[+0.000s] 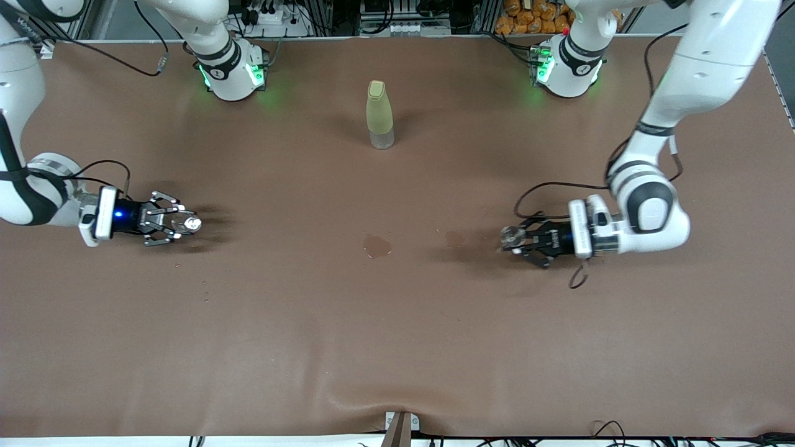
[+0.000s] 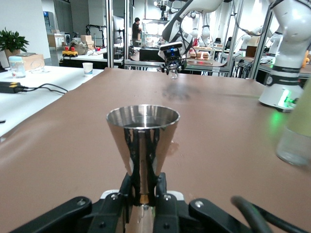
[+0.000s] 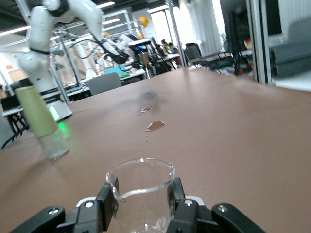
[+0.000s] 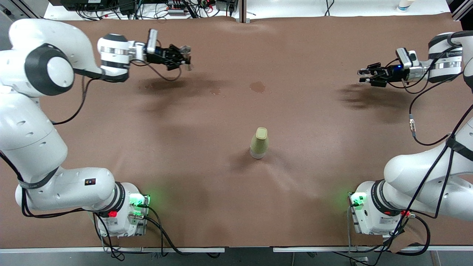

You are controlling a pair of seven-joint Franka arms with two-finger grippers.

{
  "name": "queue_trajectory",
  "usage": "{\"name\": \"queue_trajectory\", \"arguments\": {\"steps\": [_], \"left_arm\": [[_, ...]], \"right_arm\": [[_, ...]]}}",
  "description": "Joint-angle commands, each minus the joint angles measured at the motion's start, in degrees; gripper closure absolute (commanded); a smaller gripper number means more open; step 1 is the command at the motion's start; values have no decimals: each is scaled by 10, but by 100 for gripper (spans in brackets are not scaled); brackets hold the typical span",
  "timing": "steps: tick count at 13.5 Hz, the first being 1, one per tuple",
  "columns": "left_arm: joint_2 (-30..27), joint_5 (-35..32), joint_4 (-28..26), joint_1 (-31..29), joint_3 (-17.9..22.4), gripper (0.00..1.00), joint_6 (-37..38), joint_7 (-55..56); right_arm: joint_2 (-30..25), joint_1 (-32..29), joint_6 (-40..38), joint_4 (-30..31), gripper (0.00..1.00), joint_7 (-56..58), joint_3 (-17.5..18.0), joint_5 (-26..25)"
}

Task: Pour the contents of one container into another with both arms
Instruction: 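Lower the glass cup onto the table and open the right gripper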

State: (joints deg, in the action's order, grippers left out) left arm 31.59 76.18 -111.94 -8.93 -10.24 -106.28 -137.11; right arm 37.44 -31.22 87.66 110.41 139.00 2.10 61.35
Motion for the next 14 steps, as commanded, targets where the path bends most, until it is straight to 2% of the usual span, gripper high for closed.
{"name": "queue_trajectory", "arguments": {"steps": [1, 4, 5, 6, 8, 11, 14], "left_arm": [[-19, -46, -33, -68, -6, 100, 42, -7], [-8, -103, -32, -141, -6, 100, 76, -7], [-3, -121, -31, -160, -6, 100, 82, -10], [7, -132, -29, -179, -6, 100, 82, -24], [32, -150, -17, -214, -6, 100, 82, -61], [68, -178, 7, -241, -7, 100, 86, -72], [95, -180, 24, -244, -6, 100, 86, -100]], "right_arm": [[43, -24, -33, -51, 100, 46, 14, -27], [81, -42, -35, -55, 98, 85, 14, -48], [89, -46, -35, -56, 93, 87, 14, -52], [91, -55, -35, -58, 86, 87, 13, -58], [98, -78, -35, -59, 59, 87, 14, -63], [104, -75, -41, -61, 25, 86, 15, -62], [103, -67, -58, -73, 11, 81, 15, -62]]}}
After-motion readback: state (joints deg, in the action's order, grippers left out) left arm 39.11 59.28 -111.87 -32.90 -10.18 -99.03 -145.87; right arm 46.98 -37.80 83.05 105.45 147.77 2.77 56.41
